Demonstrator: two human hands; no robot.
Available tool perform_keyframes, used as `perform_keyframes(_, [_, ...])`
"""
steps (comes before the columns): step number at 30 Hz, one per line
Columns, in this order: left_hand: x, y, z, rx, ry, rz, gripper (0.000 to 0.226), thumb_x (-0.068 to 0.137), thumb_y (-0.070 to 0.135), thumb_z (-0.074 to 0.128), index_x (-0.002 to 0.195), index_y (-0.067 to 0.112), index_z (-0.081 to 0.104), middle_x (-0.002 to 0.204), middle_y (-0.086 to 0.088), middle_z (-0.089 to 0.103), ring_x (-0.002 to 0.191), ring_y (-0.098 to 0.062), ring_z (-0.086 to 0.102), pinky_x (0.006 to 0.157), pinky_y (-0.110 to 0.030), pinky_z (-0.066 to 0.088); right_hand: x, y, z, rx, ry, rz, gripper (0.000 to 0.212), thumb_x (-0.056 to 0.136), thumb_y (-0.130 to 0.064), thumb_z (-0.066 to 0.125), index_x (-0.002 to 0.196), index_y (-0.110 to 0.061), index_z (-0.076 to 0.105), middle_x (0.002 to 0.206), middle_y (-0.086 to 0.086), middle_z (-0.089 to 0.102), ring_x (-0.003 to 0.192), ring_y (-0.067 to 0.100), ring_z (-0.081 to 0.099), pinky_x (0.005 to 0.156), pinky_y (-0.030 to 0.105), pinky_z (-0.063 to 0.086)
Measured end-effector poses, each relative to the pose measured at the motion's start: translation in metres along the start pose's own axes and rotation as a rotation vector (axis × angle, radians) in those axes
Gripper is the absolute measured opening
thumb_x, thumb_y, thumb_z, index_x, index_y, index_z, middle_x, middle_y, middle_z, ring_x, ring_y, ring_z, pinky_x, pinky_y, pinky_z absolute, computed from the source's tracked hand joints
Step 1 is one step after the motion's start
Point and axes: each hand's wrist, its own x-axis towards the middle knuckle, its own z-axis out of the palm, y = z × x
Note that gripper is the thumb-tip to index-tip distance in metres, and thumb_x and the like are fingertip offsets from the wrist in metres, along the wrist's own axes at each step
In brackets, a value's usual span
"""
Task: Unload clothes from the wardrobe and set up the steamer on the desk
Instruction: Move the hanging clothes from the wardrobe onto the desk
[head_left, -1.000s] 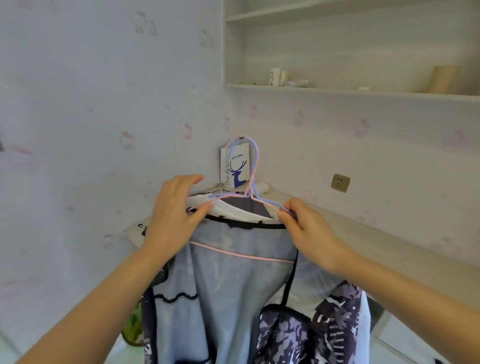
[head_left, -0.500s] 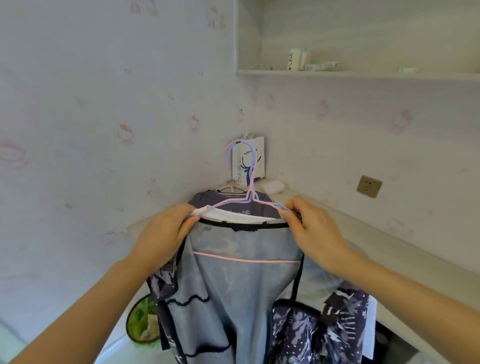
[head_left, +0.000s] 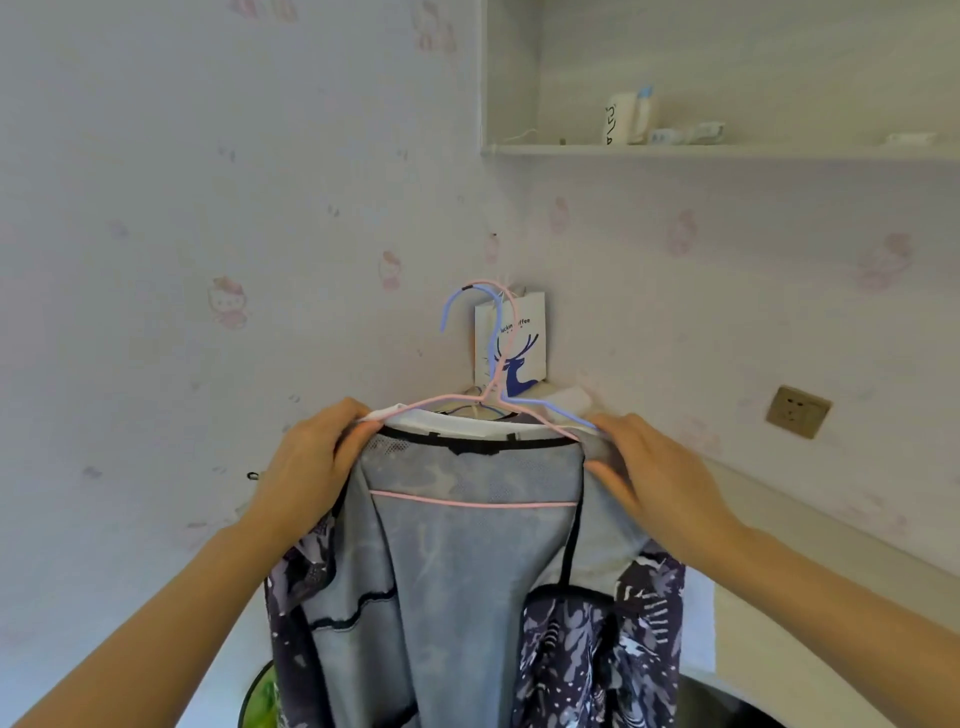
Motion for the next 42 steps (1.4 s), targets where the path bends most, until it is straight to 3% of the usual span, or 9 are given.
perform_keyframes(5, [0.048,-0.041,0.02,0.004,-0.034,-0.004,0.013,0.095,0.03,0.051,0.083,0.033,0.054,0.064,0.011,0.056,0.07,0.0,0.055,0.058,-0.014,0.039,0.046,0.014,0.035,0.03,0.005,0.072,0.043,0.094,-0.039,0.037,0.131,-0.022,0.049,0.111,0.001,0.059,0.089,0.028,0.063,0.067,0.041,0.052])
perform_keyframes(9, [0.087,-0.067,0.037,0.012,-0.025,-0.043,0.01,0.095,0.034,0.052,0.087,0.034,0.059,0.065,0.008,0.059,0.064,-0.011,0.056,0.06,-0.033,0.046,0.087,0.025,0.06,0.03,0.08,0.076,0.03,0.095,-0.033,0.04,0.12,-0.02,0.052,0.099,0.003,0.057,0.075,0.028,0.062,0.053,0.037,0.051])
perform_keyframes(12, [0.112,-0.083,0.051,0.027,-0.02,-0.037,0.013,0.095,0.037,0.051,0.092,0.032,0.063,0.069,0.007,0.063,0.068,-0.019,0.059,0.062,-0.036,0.049,0.115,0.034,0.075,0.033,0.105,0.082,0.028,0.096,-0.031,0.04,0.121,-0.023,0.05,0.095,0.003,0.056,0.073,0.027,0.06,0.051,0.037,0.049])
perform_keyframes(21, [0.196,-0.126,0.082,0.013,0.017,-0.075,0.023,0.096,0.038,0.05,0.101,0.026,0.069,0.082,0.002,0.067,0.08,-0.023,0.061,0.072,-0.04,0.051,0.214,0.066,0.109,0.077,0.14,0.136,0.03,0.098,-0.029,0.043,0.124,-0.021,0.056,0.097,0.004,0.055,0.082,0.027,0.057,0.062,0.033,0.042])
perform_keyframes(28, [0.257,-0.169,0.136,0.027,-0.08,-0.163,0.027,0.096,0.043,0.048,0.101,0.028,0.07,0.084,0.003,0.07,0.082,-0.02,0.062,0.074,-0.04,0.052,0.282,0.123,0.179,0.219,0.018,0.193,0.02,0.097,-0.031,0.044,0.103,-0.017,0.057,0.094,0.002,0.056,0.081,0.022,0.054,0.07,0.041,0.047])
perform_keyframes(35, [0.303,-0.228,0.232,0.108,-0.272,-0.404,0.039,0.087,0.055,0.056,0.073,0.02,0.065,0.066,0.0,0.057,0.068,-0.02,0.054,0.062,-0.031,0.043,0.309,0.188,0.28,0.299,-0.108,0.282,0.017,0.098,-0.024,0.047,0.094,-0.009,0.056,0.087,0.004,0.055,0.075,0.02,0.046,0.067,0.033,0.036])
perform_keyframes(38, [0.299,-0.26,0.268,0.151,-0.411,-0.513,0.057,0.087,0.06,0.05,0.053,0.016,0.042,0.05,-0.002,0.041,0.054,-0.021,0.041,0.057,-0.032,0.035,0.305,0.207,0.327,0.301,-0.173,0.335,0.014,0.096,-0.023,0.05,0.09,-0.011,0.054,0.081,0.002,0.053,0.071,0.021,0.045,0.063,0.033,0.035])
perform_keyframes(40, [0.291,-0.282,0.283,0.134,-0.47,-0.569,0.057,0.09,0.057,0.048,0.053,0.016,0.035,0.05,-0.004,0.037,0.052,-0.021,0.037,0.058,-0.033,0.033,0.304,0.214,0.355,0.315,-0.234,0.367,0.011,0.096,-0.023,0.049,0.087,-0.016,0.05,0.08,0.0,0.051,0.071,0.022,0.048,0.061,0.033,0.036])
perform_keyframes(42, [0.282,-0.302,0.293,0.034,-0.518,-0.658,0.051,0.091,0.048,0.053,0.055,0.014,0.044,0.055,-0.003,0.044,0.055,-0.018,0.041,0.06,-0.033,0.035,0.301,0.22,0.38,0.329,-0.278,0.388,0.01,0.096,-0.023,0.05,0.087,-0.019,0.047,0.081,0.001,0.052,0.072,0.023,0.05,0.061,0.035,0.04])
